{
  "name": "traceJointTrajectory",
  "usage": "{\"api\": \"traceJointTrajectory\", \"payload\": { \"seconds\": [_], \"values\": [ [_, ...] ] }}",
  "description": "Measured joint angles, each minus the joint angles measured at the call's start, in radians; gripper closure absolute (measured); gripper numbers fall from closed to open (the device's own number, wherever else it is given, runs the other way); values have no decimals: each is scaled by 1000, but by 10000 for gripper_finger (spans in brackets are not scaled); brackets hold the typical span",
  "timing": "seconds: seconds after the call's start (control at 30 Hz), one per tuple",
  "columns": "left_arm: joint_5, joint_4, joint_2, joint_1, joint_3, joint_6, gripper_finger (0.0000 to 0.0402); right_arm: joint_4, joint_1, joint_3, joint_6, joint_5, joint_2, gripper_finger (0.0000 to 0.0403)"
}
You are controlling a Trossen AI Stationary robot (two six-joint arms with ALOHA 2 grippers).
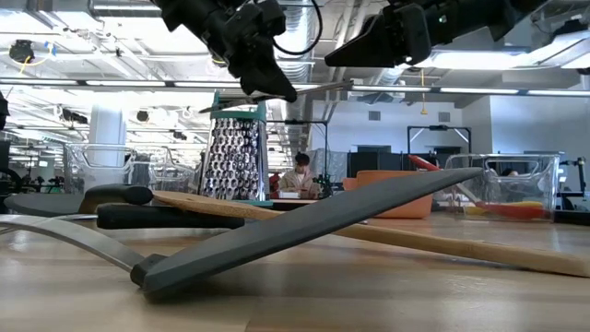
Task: Pick & Place Kitchen Items
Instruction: Put the top silver kitchen knife into the orange bin
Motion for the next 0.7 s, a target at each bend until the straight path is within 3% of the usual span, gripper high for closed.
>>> {"api": "traceJointTrajectory", "payload": {
  "seconds": [0.2, 0.5, 0.7],
  "values": [
    [-47, 4, 0, 1, 0, -46, 394, -10, 0, 0, -54, 94, 0, 245],
    [-45, 17, 0, -4, 1, -95, 394, -10, 0, 0, -105, 94, 0, 265],
    [-6, 22, 0, -5, 1, -126, 394, 5, 0, -1, -140, 95, 43, 252]
  ]
}}
